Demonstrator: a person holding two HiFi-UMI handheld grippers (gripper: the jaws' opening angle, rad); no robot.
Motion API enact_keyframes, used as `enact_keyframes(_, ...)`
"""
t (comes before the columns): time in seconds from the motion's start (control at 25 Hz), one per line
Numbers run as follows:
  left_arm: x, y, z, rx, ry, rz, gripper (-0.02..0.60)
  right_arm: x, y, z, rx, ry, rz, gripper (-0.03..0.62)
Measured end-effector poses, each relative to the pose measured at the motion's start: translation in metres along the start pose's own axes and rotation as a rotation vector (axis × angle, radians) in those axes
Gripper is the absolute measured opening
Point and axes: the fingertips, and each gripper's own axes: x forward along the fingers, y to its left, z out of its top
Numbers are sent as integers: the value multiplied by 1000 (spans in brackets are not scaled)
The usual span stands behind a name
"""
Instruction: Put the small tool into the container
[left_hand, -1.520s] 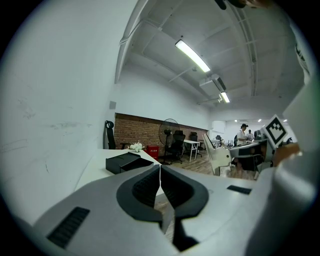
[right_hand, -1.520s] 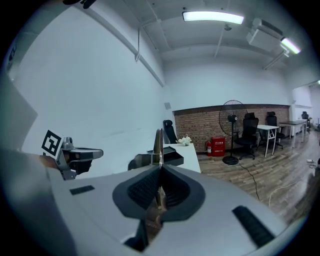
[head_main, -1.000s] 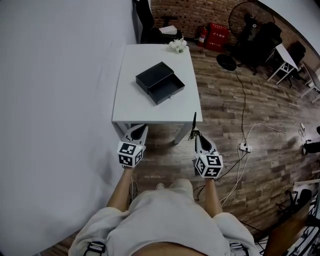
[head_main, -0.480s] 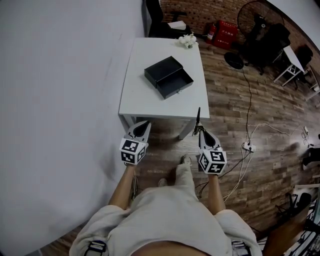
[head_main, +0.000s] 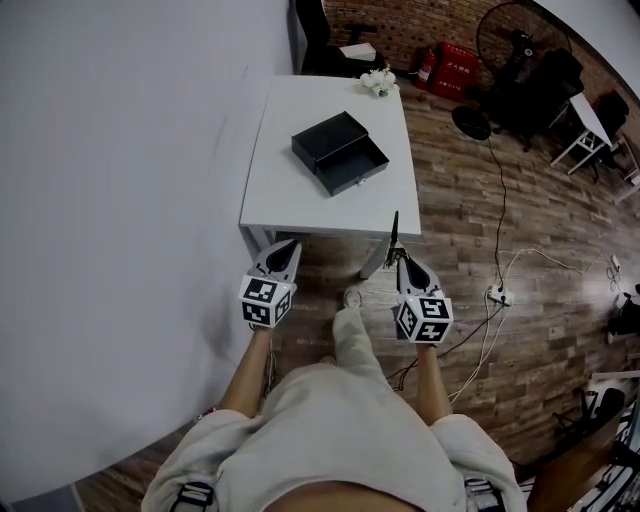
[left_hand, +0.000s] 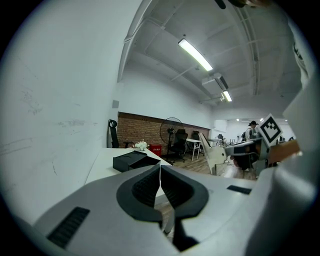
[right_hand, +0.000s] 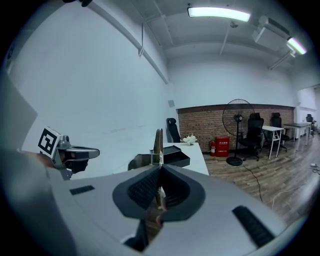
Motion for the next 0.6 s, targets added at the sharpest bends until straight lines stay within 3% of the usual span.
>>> enact_keyframes(0.6, 68, 22, 4, -9, 16, 18, 11, 64, -33, 1, 12, 18, 34, 8)
